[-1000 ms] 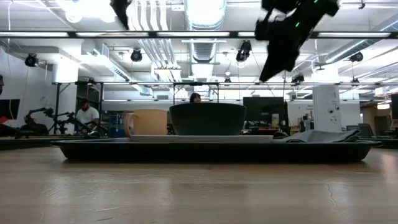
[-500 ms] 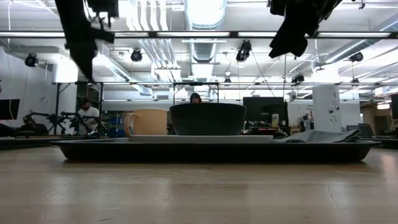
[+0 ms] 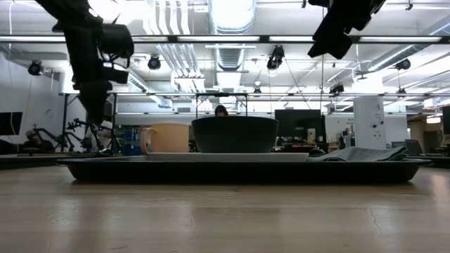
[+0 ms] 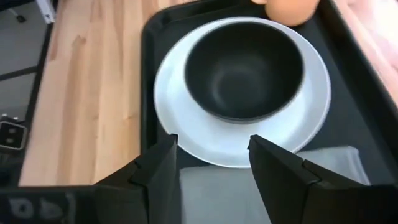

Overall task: Set up tray
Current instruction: Put the blue fork on top of the gray table napkin on the black serving tray

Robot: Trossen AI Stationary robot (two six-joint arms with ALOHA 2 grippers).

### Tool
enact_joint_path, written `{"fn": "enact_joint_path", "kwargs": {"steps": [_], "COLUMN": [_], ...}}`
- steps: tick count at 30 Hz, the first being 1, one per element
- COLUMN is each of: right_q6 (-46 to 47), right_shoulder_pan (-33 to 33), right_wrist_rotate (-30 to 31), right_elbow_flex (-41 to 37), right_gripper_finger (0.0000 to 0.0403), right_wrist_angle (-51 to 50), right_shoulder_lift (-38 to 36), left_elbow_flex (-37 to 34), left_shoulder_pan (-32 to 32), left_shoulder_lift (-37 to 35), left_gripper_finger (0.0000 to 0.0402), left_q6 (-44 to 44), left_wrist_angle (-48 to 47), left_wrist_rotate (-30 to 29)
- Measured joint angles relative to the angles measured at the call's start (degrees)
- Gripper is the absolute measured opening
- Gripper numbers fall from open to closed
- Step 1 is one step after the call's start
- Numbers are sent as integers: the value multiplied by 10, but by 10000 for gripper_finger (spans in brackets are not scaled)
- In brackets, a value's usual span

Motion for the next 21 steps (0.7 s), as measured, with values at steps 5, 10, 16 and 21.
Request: {"fn": "enact_joint_path", "kwargs": {"steps": [5, 10, 16, 21], "right_q6": [8, 11, 21, 24], "right_shoulder_pan": [20, 32, 38, 38], "right_wrist_rotate": [1, 1, -1, -7], "right_elbow_flex": [0, 0, 0, 0], "right_gripper_finger": [187, 187, 187, 187], "right_wrist_angle": [25, 41, 69, 77], "right_shoulder_lift": [2, 3, 3, 3], "left_elbow_flex": [-29, -26, -25, 3], "left_shoulder_pan": [77, 108, 108, 114], "left_shoulder_lift": [1, 9, 48, 101], "left_gripper_finger": [247, 282, 285, 285], "left_q6": [38, 67, 49, 53], "left_wrist_angle": [15, 26, 30, 36], "left_wrist_rotate": [47, 101, 101, 94]}}
